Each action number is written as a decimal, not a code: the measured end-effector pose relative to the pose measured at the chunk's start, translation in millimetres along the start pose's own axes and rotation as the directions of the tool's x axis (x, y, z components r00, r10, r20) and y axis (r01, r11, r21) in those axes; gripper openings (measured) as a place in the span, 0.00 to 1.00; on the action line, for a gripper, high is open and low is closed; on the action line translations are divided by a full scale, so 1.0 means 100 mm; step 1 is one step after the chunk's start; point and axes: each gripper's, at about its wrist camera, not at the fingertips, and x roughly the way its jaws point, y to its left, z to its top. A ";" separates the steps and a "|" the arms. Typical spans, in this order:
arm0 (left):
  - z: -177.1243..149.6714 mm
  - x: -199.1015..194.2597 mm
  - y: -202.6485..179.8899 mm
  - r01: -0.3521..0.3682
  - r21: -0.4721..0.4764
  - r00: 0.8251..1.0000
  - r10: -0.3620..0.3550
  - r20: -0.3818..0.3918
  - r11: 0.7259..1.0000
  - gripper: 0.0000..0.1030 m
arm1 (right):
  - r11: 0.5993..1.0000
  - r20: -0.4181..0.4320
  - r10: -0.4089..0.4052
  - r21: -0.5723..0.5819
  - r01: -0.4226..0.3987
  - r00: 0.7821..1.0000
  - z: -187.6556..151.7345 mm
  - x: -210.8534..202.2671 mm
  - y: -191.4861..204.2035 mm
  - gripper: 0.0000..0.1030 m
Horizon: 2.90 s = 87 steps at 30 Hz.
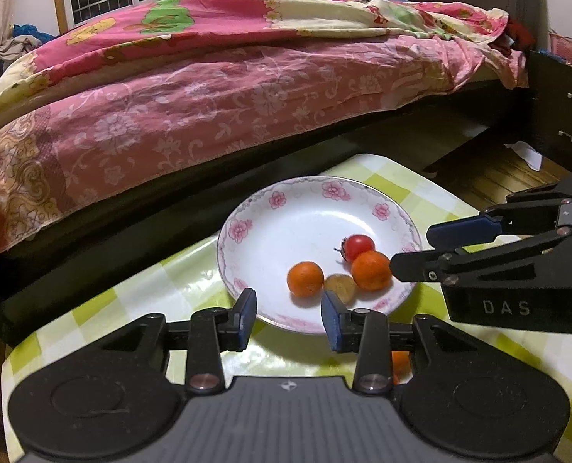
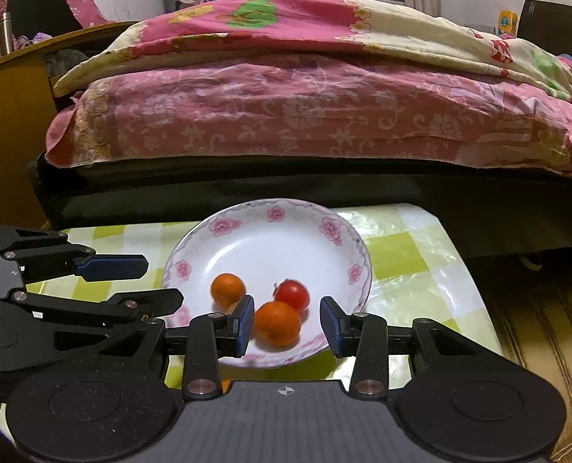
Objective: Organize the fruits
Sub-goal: 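Move both tools back from the plate toward the remaining fruit, then grasp the dark brown tomato with the left tool while the right tool grasps the other longan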
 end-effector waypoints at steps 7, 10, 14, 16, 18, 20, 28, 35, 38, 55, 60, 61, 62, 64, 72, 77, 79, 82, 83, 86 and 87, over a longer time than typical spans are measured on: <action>-0.19 -0.19 0.01 0.014 0.019 1.000 -0.013 -0.021 1.000 0.47 | 0.999 -0.035 0.033 -0.011 -0.033 0.999 -0.19 -0.18 0.12 0.36; -0.28 -0.27 0.05 0.018 0.020 0.999 -0.017 -0.033 1.000 0.47 | 0.998 -0.061 0.057 -0.012 -0.058 0.997 -0.29 -0.25 0.20 0.36; -0.41 -0.36 0.13 0.021 0.020 0.999 -0.020 -0.047 1.000 0.47 | 0.995 -0.096 0.096 -0.031 -0.100 0.991 -0.44 -0.33 0.38 0.36; -0.47 -0.39 0.17 0.024 0.017 0.998 -0.023 -0.055 1.000 0.47 | 0.992 -0.112 0.116 -0.044 -0.122 0.987 -0.50 -0.34 0.47 0.36; -0.53 -0.42 0.21 0.023 0.013 0.998 -0.022 -0.062 1.000 0.47 | 0.989 -0.126 0.127 -0.057 -0.135 0.984 -0.54 -0.32 0.54 0.36; -0.58 -0.43 0.26 0.028 0.004 0.997 -0.027 -0.069 1.000 0.47 | 0.987 -0.140 0.134 -0.074 -0.145 0.981 -0.58 -0.29 0.62 0.36; -0.66 -0.39 0.29 0.053 0.003 0.995 -0.052 -0.083 0.999 0.48 | 0.976 -0.196 0.165 -0.107 -0.188 0.967 -0.63 -0.08 0.74 0.36; -0.64 -0.28 0.23 0.074 0.017 0.993 -0.072 -0.090 0.997 0.48 | 0.976 -0.220 0.167 -0.104 -0.193 0.961 -0.66 -0.03 0.73 0.21; -0.64 -0.24 0.19 0.085 0.025 0.993 -0.082 -0.090 0.996 0.49 | 0.977 -0.220 0.165 -0.096 -0.190 0.961 -0.68 -0.07 0.68 0.21; -0.55 0.06 -0.04 0.129 0.055 0.988 -0.123 -0.089 0.990 0.52 | 0.992 -0.214 0.122 -0.010 -0.127 0.969 -0.69 -0.14 0.26 0.21; -0.58 0.10 -0.03 0.139 0.038 0.987 -0.135 -0.088 0.990 0.52 | 0.992 -0.218 0.123 -0.008 -0.128 0.968 -0.72 -0.13 0.22 0.21; -0.58 0.10 -0.03 0.141 0.040 0.987 -0.137 -0.087 0.989 0.52 | 0.992 -0.218 0.125 -0.007 -0.129 0.968 -0.72 -0.13 0.22 0.21; -0.58 0.10 -0.02 0.145 0.036 0.986 -0.141 -0.087 0.989 0.52 | 0.991 -0.218 0.126 -0.005 -0.130 0.968 -0.72 -0.13 0.21 0.21; -0.58 0.11 0.00 0.151 0.028 0.985 -0.148 -0.090 0.988 0.52 | 0.991 -0.218 0.128 -0.005 -0.132 0.967 -0.72 -0.13 0.21 0.21; -0.59 0.08 -0.03 0.159 0.062 0.984 -0.153 -0.093 0.985 0.47 | 0.993 -0.207 0.116 0.003 -0.118 0.971 -0.69 -0.16 0.15 0.21; -0.60 0.02 -0.02 0.155 0.059 0.983 -0.148 -0.111 0.986 0.47 | 0.993 -0.210 0.117 -0.008 -0.121 0.971 -0.69 -0.16 0.17 0.21; -0.63 -0.05 -0.01 0.152 0.062 0.982 -0.144 -0.118 0.986 0.47 | 0.992 -0.214 0.116 -0.016 -0.122 0.970 -0.70 -0.16 0.19 0.21; -0.68 -0.16 -0.02 0.151 0.058 0.981 -0.143 -0.129 0.987 0.47 | 0.992 -0.217 0.111 -0.031 -0.120 0.970 -0.71 -0.17 0.21 0.21; -0.70 -0.20 -0.02 0.151 0.054 0.981 -0.143 -0.135 0.987 0.47 | 0.992 -0.217 0.107 -0.039 -0.118 0.970 -0.71 -0.18 0.22 0.21; -0.78 -0.28 -0.07 0.151 0.059 0.978 -0.140 -0.152 0.987 0.47 | 0.991 -0.217 0.107 -0.055 -0.121 0.970 -0.73 -0.20 0.25 0.21; -0.80 -0.30 -0.10 0.149 0.067 0.978 -0.137 -0.158 0.987 0.47 | 0.991 -0.219 0.107 -0.061 -0.123 0.970 -0.74 -0.20 0.26 0.21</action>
